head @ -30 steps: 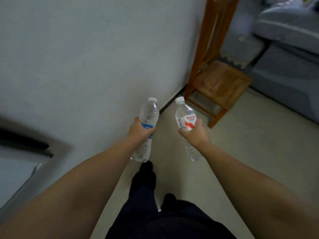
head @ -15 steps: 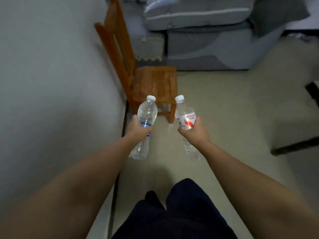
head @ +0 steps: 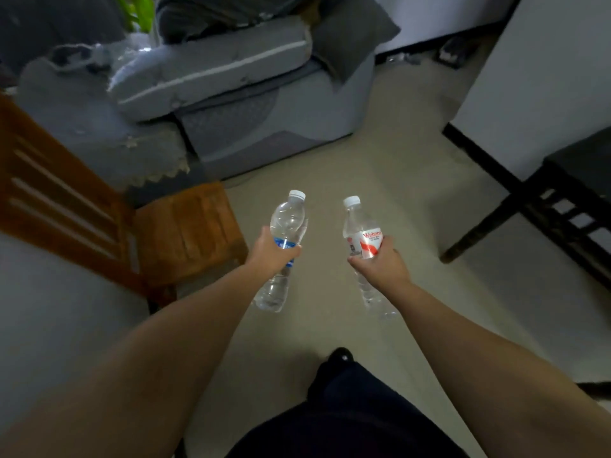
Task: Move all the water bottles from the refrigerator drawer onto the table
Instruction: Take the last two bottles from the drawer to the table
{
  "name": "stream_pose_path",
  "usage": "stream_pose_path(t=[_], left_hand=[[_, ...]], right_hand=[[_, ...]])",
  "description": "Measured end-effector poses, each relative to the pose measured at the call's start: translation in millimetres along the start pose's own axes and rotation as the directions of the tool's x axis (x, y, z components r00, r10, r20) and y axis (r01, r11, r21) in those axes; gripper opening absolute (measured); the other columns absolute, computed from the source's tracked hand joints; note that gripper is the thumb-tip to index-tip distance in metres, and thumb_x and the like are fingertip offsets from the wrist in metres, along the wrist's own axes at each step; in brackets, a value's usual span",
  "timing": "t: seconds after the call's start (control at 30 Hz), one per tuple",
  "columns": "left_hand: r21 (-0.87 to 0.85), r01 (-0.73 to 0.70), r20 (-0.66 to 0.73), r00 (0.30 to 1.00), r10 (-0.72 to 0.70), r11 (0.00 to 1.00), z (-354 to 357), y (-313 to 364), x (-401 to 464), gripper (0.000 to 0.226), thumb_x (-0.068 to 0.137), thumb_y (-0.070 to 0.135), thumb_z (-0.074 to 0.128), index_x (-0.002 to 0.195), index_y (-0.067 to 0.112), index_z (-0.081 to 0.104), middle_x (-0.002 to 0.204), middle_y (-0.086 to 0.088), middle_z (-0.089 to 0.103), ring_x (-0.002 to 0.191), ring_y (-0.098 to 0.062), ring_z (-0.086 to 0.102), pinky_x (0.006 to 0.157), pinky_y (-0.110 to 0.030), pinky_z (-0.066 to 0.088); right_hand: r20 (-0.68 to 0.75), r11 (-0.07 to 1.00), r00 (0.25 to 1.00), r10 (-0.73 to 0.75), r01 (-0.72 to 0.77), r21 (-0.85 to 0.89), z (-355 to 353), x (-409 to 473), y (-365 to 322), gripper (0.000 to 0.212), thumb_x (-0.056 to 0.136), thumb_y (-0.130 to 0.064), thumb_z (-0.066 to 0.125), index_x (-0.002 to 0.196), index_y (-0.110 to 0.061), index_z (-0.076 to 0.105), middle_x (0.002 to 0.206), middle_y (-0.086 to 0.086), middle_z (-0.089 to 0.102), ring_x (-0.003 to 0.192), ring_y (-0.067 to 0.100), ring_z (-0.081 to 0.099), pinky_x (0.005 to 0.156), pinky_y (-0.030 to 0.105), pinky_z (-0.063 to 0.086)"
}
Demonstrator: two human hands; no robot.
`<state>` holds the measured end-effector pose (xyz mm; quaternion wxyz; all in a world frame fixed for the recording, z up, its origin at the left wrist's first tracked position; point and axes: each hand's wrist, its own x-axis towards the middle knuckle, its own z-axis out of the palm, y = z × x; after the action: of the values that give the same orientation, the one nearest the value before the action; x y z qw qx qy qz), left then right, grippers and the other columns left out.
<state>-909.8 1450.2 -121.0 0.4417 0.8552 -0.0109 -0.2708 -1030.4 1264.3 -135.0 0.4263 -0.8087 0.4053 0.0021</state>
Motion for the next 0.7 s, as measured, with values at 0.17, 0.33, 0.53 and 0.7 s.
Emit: stream_pose_path(t=[0.17,0.33,0.53,0.7], left_hand=[[-0.009,-0.059,0.085,0.995,0.06,0.998,46,64,65,0.055,0.07,0.024,0.076,0.114,0.015,0.044,0.102,-0.007,0.064,0.078,-0.02,0.072,0.079,-0.042,0.06],[-0.026,-0.095,0.18,0.979,0.098,0.995,82,110,109,0.059,0.06,0.029,0.071,0.112,0.007,0.054,0.087,-0.006,0.07,0.066,-0.017,0.072,0.077,-0.04,0.061],[0.044,-0.159,0.297,0.945,0.139,0.986,120,153,166,0.026,0.071,0.014,0.069,0.094,0.003,0.064,0.076,-0.01,0.067,0.059,-0.014,0.067,0.069,-0.032,0.061],[0.082,-0.273,0.427,0.879,0.214,0.958,155,206,238,0.026,0.074,0.007,0.069,0.099,0.007,0.062,0.079,-0.009,0.065,0.06,-0.013,0.064,0.049,-0.017,0.053]], right_hand=[[-0.065,0.997,0.995,0.07,-0.071,-0.008,-47,71,5,0.061,0.071,-0.039,0.076,0.117,-0.017,0.044,0.11,0.005,0.06,0.092,0.023,0.062,0.079,0.035,0.051],[-0.116,0.989,0.982,0.146,-0.142,0.041,-72,114,7,0.061,0.072,-0.039,0.076,0.118,-0.014,0.045,0.108,0.006,0.06,0.085,0.022,0.059,0.072,0.03,0.045],[-0.168,0.961,0.949,0.266,-0.248,0.122,-88,159,12,0.06,0.072,-0.042,0.076,0.117,-0.016,0.045,0.105,0.002,0.061,0.082,0.02,0.058,0.071,0.029,0.044],[-0.269,0.918,0.879,0.393,-0.355,0.18,-114,218,9,0.058,0.078,-0.039,0.073,0.118,-0.014,0.041,0.099,0.001,0.055,0.08,0.02,0.051,0.071,0.028,0.039]])
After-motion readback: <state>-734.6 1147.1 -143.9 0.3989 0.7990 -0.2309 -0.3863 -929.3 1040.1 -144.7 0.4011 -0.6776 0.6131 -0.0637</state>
